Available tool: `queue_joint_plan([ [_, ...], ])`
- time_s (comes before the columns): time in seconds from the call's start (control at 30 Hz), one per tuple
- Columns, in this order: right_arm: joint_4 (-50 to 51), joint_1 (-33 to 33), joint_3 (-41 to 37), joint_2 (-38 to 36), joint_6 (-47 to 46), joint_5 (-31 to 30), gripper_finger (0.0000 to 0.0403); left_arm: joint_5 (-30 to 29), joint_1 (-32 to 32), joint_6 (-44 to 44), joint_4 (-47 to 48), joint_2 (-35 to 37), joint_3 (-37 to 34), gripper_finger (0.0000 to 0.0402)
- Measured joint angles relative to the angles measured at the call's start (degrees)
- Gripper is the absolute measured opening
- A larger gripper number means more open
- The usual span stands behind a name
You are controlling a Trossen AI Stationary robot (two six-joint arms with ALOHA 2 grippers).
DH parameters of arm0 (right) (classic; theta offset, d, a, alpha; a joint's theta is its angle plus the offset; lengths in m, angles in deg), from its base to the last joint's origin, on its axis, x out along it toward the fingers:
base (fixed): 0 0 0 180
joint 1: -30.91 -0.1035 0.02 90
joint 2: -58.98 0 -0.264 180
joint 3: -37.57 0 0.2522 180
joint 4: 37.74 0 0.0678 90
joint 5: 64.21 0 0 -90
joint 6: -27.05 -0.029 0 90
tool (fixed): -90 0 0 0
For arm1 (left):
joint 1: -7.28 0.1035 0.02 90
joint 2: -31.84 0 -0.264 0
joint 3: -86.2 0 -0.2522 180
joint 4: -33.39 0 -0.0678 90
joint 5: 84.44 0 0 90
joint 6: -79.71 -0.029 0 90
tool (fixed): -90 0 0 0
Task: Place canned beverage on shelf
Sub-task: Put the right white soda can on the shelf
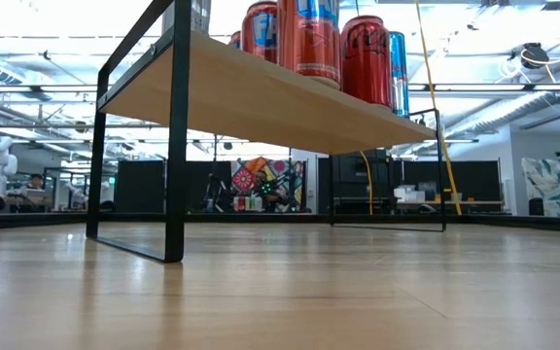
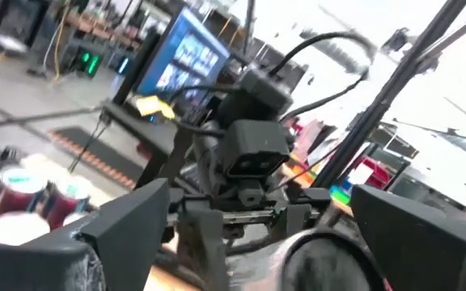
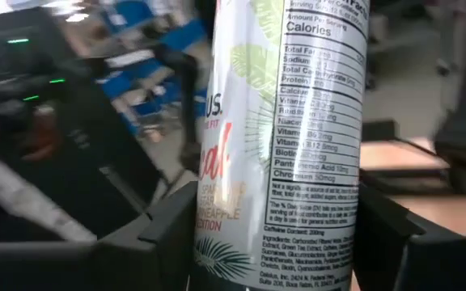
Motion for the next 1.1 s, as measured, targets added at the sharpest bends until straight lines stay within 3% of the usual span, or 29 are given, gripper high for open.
queue_joint_plan([
  [0.17, -7.4, 1.5, 0.0, -0.2, -0.2, 8.6, 0.0219, 0.0, -1.4, -2.9, -1.7, 1.7, 0.0, 0.0389],
  [0.27, -12.3, 2.3, 0.0, 0.1, -0.7, 9.9, 0.0220, 0.1, -2.2, -3.9, -2.0, 2.7, 0.0, 0.0389],
  [0.57, -21.9, 2.1, 0.0, 2.3, -0.3, 0.9, 0.0221, -3.1, -7.2, -23.9, -11.3, 1.9, 0.0, 0.0389],
  [0.77, -28.2, 1.1, 0.0, 4.9, 0.6, 0.5, 0.0219, -5.2, -8.1, -25.2, -11.9, 0.6, 0.0, 0.0389],
  [1.1, -32.3, 0.3, 0.1, 8.7, 1.6, -5.7, 0.0222, -6.3, -8.8, -26.9, -14.2, -3.1, -0.1, 0.0389],
])
